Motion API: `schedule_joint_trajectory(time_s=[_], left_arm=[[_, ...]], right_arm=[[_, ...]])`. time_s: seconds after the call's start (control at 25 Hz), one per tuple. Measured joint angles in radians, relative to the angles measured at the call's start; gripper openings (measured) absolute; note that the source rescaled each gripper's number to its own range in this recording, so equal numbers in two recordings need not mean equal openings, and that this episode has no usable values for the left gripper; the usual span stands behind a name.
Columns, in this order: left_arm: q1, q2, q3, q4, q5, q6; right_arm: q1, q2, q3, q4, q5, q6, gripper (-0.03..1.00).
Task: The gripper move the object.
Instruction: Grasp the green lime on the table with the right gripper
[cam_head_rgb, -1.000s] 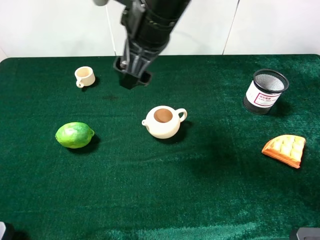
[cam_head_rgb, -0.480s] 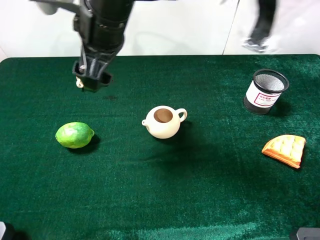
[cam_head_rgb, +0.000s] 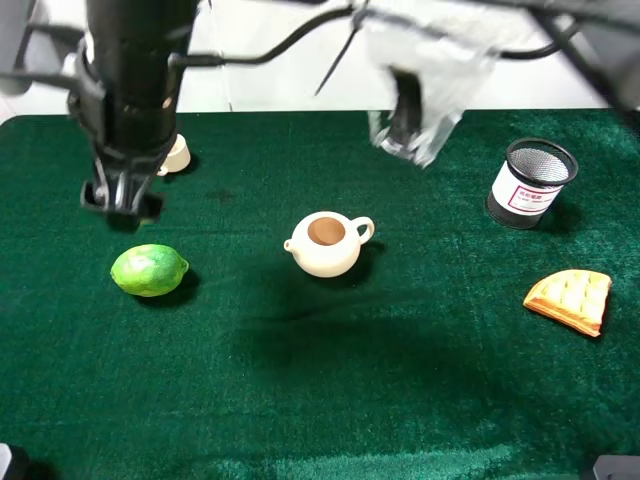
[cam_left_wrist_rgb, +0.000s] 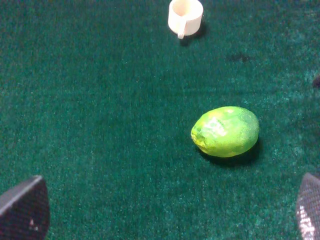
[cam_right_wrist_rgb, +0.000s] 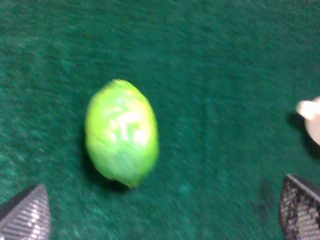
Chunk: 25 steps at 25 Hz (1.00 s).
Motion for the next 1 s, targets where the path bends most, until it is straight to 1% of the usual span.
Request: schedule_joint_trajectory(time_s=[0.2,0.36,0.72,1.0], left_arm=[[0.0,0.0,0.0,0.0,0.0,0.0],[0.0,0.0,0.0,0.0,0.0,0.0],[0.0,0.0,0.0,0.0,0.0,0.0],[0.0,0.0,0.0,0.0,0.0,0.0]], right_arm=[[0.02,0.059,-0.015,0.069,-0.017,-0.03,1.0],[0.026,0.102,-0.015,0.098,-0.041,-0.06,1.0],[0.026,0.164,-0.015,0.118,-0.141,-0.086,1.0],[0.004,0.219,-0.015,0.131,-0.183,-0.094,1.0]])
